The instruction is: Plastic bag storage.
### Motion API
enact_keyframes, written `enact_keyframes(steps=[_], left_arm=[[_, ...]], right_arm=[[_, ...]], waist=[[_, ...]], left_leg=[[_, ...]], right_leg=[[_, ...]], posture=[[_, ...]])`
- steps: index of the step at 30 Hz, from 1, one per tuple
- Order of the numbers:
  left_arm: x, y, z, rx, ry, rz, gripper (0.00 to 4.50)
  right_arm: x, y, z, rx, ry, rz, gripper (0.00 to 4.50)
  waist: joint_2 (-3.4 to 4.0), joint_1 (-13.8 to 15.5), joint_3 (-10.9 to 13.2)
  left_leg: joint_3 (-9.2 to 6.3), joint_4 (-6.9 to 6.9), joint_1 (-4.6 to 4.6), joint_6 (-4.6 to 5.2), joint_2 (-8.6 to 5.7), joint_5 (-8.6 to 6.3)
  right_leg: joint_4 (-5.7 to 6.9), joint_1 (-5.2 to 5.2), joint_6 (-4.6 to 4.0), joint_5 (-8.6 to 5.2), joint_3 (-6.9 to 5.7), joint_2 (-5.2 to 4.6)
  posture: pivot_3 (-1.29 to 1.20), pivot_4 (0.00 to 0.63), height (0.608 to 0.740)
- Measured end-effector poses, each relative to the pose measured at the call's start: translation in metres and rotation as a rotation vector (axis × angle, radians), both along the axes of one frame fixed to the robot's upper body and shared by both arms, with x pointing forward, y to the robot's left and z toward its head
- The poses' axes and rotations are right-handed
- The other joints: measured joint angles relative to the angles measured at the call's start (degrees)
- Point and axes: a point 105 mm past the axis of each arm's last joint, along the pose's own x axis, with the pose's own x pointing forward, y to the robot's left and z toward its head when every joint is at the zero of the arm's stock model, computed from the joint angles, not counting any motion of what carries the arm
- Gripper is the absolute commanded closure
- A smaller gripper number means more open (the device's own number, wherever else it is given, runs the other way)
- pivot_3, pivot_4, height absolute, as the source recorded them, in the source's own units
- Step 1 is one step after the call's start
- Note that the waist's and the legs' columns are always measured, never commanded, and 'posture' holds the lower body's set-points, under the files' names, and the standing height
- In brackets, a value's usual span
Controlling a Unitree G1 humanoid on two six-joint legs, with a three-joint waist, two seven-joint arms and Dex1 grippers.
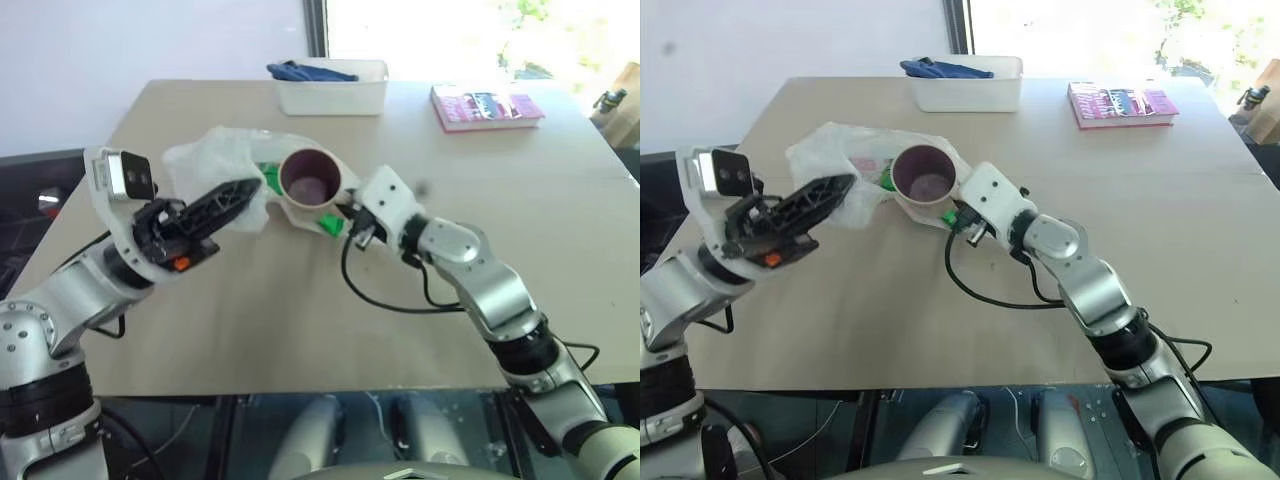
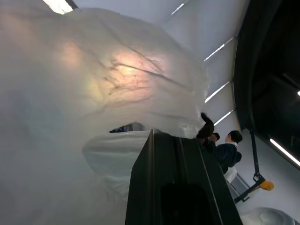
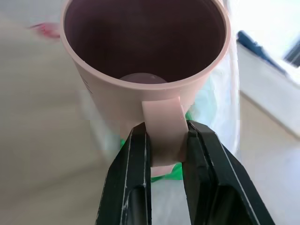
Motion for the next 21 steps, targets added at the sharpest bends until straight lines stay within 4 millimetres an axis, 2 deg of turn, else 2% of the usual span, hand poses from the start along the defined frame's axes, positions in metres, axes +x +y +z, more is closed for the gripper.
enact_keyframes(steps=[5, 10, 11, 14, 19, 21], left_arm=[[-0.014, -0.006, -0.013, 0.092, 0.035, -0.032, 4.5], [-0.013, -0.01, -0.011, 0.073, 0.018, -0.025, 4.5], [-0.008, -0.012, -0.004, 0.05, -0.013, -0.01, 4.5], [-0.005, -0.019, 0.002, 0.029, -0.04, -0.005, 4.5], [-0.006, -0.027, 0.0, 0.018, -0.039, -0.005, 4.5], [-0.006, -0.028, 0.001, 0.013, -0.043, 0.003, 4.5]], right_arm=[[0.013, -0.001, 0.017, -0.016, -0.145, -0.042, 4.1], [0.014, 0.004, 0.014, -0.067, -0.205, -0.01, 4.1], [0.013, 0.017, 0.006, -0.151, -0.269, 0.032, 4.1], [0.015, 0.042, -0.01, -0.224, -0.318, 0.087, 4.1], [0.021, 0.088, -0.014, -0.268, -0.443, 0.169, 4.1], [0.017, 0.101, -0.016, -0.266, -0.458, 0.233, 3.07]], waist=[[0.01, -0.3, 0.0], [0.01, -0.2, 0.0], [0.0, -0.3, 0.0], [0.01, -0.7, 0.0], [0.0, -1.2, 0.0], [-0.01, -1.4, 0.0]], left_leg=[[0.0, -0.05, 0.01, -0.01, 0.01, 0.0], [-0.02, -0.04, 0.01, -0.01, 0.01, 0.0], [0.0, -0.03, 0.02, -0.01, 0.01, 0.0], [0.09, -0.06, 0.04, -0.02, 0.02, 0.01], [0.07, -0.1, 0.04, -0.05, 0.03, 0.03], [0.04, -0.1, 0.04, -0.05, 0.03, 0.03]], right_leg=[[0.01, -0.02, -0.01, 0.0, 0.0, 0.03], [0.0, -0.04, -0.01, 0.0, -0.02, 0.02], [0.0, -0.05, -0.01, 0.01, -0.02, 0.02], [0.05, -0.07, -0.05, 0.02, 0.06, 0.06], [0.03, -0.08, -0.06, 0.03, 0.06, 0.08], [-0.02, -0.07, -0.06, 0.03, 0.04, 0.08]], posture=[[0.0, 0.15, 0.74], [0.0, 0.15, 0.74], [0.0, 0.15, 0.74], [0.0, 0.15, 0.74], [0.0, 0.15, 0.74], [0.0, 0.15, 0.74]])
